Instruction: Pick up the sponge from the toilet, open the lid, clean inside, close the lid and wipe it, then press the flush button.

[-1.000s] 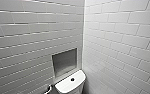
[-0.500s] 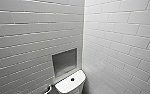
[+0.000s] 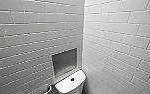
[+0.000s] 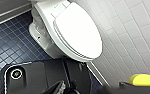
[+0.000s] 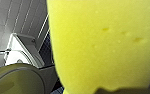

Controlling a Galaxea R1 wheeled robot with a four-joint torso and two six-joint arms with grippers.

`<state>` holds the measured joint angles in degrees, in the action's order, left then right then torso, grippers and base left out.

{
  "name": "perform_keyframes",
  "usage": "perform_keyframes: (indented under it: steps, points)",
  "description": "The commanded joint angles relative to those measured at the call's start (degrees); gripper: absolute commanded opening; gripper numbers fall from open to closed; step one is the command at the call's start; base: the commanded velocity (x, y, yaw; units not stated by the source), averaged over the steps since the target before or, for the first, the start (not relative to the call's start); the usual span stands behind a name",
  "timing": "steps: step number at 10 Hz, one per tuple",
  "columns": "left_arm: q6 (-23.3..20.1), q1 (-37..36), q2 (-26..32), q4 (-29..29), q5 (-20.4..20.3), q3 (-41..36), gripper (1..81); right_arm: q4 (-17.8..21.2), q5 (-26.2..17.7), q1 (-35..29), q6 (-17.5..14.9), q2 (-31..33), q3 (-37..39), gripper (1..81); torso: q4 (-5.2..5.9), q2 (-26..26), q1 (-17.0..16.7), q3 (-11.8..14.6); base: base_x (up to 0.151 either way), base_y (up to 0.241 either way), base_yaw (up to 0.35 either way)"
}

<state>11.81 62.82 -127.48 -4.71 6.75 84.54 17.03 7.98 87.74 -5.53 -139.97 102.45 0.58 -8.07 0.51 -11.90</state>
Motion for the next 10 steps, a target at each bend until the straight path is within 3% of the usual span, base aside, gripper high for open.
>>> perform_keyframes:
  steps: [1,3,4,10]
  points:
    - [-0.04,-14.59,6.09,7.17,6.34,-9.57,81.1,1.69,-1.49,-2.60,0.00,0.64,-1.04,1.0,0.00,0.00,0.00,0.00,0.000,0.000,0.000]
    - [0.31,-21.44,5.57,9.17,11.07,-12.20,81.1,2.04,-1.31,-2.60,0.00,-0.85,-0.86,1.0,0.00,0.00,0.02,-0.02,0.000,0.000,0.000]
    - [0.49,-24.33,4.95,10.31,12.13,-12.12,1.0,2.04,-1.31,-2.60,0.00,-1.30,-0.69,1.0,0.00,0.00,0.02,-0.02,0.000,0.000,0.000]
    - [12.88,-41.22,-6.55,11.91,17.05,-2.30,1.0,3.18,-0.25,-2.25,0.09,-2.44,0.64,1.0,0.00,0.02,0.07,-0.06,0.000,0.000,0.000]
